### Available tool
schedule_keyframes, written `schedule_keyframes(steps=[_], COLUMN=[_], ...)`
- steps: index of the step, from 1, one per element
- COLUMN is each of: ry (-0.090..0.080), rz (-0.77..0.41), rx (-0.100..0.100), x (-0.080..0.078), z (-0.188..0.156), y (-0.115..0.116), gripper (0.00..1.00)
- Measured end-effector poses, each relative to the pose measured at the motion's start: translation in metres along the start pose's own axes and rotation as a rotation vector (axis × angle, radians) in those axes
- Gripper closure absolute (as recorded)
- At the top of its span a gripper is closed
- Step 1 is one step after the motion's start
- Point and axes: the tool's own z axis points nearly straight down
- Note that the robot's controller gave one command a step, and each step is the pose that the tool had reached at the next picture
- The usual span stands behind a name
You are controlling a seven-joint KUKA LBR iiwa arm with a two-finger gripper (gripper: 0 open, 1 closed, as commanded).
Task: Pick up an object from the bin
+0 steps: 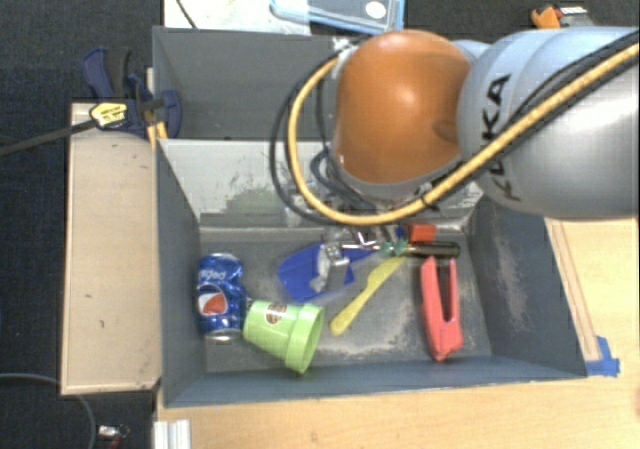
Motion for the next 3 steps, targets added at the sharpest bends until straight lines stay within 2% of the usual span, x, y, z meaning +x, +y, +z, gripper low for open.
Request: schedule_keyframes(steps=[1,2,3], ry=[-0.006,-0.008,-0.016], rz=[-0.164,-0.335,-0.264], rx=[0.0,0.002,-0.001], x=[0.002,0.019,-0.022], z=[0.014,0.087,0.124], y=[0.003,-0.039,-0.057], gripper=[0.0,0.0,0.0])
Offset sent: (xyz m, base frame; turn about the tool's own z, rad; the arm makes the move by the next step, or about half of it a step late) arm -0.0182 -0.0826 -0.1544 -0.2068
